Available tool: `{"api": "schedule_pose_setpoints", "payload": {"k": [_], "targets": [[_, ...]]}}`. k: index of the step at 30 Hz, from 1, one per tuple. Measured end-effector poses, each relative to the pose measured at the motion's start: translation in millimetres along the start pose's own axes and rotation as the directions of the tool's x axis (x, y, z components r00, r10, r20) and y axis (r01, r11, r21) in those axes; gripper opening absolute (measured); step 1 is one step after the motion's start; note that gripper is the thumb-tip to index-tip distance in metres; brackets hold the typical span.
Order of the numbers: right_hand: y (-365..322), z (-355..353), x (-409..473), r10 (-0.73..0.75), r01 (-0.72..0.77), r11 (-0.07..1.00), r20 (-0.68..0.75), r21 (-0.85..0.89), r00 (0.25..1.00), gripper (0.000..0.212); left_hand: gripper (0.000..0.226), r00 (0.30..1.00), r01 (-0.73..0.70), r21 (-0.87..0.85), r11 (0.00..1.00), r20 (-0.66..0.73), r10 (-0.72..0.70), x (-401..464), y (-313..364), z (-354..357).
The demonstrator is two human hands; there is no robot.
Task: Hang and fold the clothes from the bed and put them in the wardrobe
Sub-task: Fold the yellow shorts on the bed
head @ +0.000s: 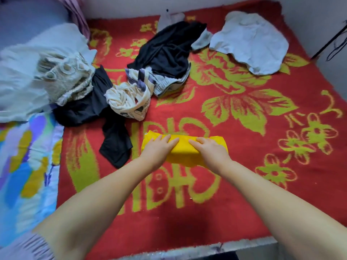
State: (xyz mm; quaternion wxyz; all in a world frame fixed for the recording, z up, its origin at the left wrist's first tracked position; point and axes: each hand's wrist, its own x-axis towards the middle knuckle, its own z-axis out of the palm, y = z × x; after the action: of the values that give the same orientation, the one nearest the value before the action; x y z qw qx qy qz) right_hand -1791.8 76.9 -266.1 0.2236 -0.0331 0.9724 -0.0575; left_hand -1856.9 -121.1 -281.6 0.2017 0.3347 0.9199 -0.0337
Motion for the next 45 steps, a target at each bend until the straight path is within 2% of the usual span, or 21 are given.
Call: {"api": "schedule_pose_setpoints", "payload": {"k": [5, 9, 12, 16, 20, 23, 27, 30, 32, 35, 40, 45], "targets": [[-51, -64, -22, -0.226, 0.222, 0.969, -0.030, -0.107, 0.974, 0.073, 0.073, 0.982, 0.167, 0.009, 0.986, -0.096, -0.166, -90, -18, -51], [-101, -101, -42, -0.476, 0.454, 0.862, -0.054, -0.227, 0.878, 0.072, 0.068, 0.913, 0.382, 0.004, 0.924, -0.154, -0.377, -176, -18, -74], [-143, -119, -64, -0.652, 0.612, 0.722, -0.021, -0.323, 0.758, 0.072, 0.069, 0.816, 0.545, -0.065, 0.836, -0.190, -0.547, -248, -1, -77], [-205, -120, -107, -0.802, 0.755, 0.524, 0.070, -0.395, 0.593, 0.074, 0.068, 0.667, 0.713, -0.157, 0.684, -0.150, -0.730, -342, 30, -63], [-280, -106, -165, -0.920, 0.868, 0.233, 0.189, -0.439, 0.343, 0.071, 0.070, 0.481, 0.848, -0.211, 0.486, -0.078, -0.873, -443, 74, -35], [-335, -80, -223, -0.952, 0.901, 0.036, 0.261, -0.432, 0.163, 0.069, 0.068, 0.318, 0.909, -0.270, 0.317, -0.043, -0.947, -523, 118, -7], [-396, -31, -307, -0.931, 0.902, -0.194, 0.363, -0.386, -0.045, 0.069, 0.063, 0.142, 0.921, -0.372, 0.116, 0.041, -0.989, -618, 187, 30], [-427, 16, -372, -0.880, 0.881, -0.323, 0.452, -0.347, -0.144, 0.064, 0.068, 0.053, 0.911, -0.412, -0.014, 0.150, -0.987, -674, 244, 62], [-441, 52, -421, -0.835, 0.848, -0.409, 0.513, -0.336, -0.199, 0.073, 0.068, 0.001, 0.903, -0.420, -0.092, 0.214, -0.977, -711, 284, 88], [-458, 104, -494, -0.783, 0.821, -0.478, 0.576, -0.313, -0.236, 0.086, 0.067, -0.048, 0.890, -0.423, -0.174, 0.292, -0.955, -768, 341, 128], [-493, 183, -609, -0.736, 0.810, -0.529, 0.613, -0.253, -0.289, 0.081, 0.063, -0.119, 0.862, -0.427, -0.273, 0.353, -0.928, -866, 418, 191], [-524, 233, -688, -0.698, 0.835, -0.517, 0.658, -0.190, -0.283, 0.080, 0.061, -0.143, 0.863, -0.403, -0.306, 0.385, -0.912, -944, 456, 231]]}}
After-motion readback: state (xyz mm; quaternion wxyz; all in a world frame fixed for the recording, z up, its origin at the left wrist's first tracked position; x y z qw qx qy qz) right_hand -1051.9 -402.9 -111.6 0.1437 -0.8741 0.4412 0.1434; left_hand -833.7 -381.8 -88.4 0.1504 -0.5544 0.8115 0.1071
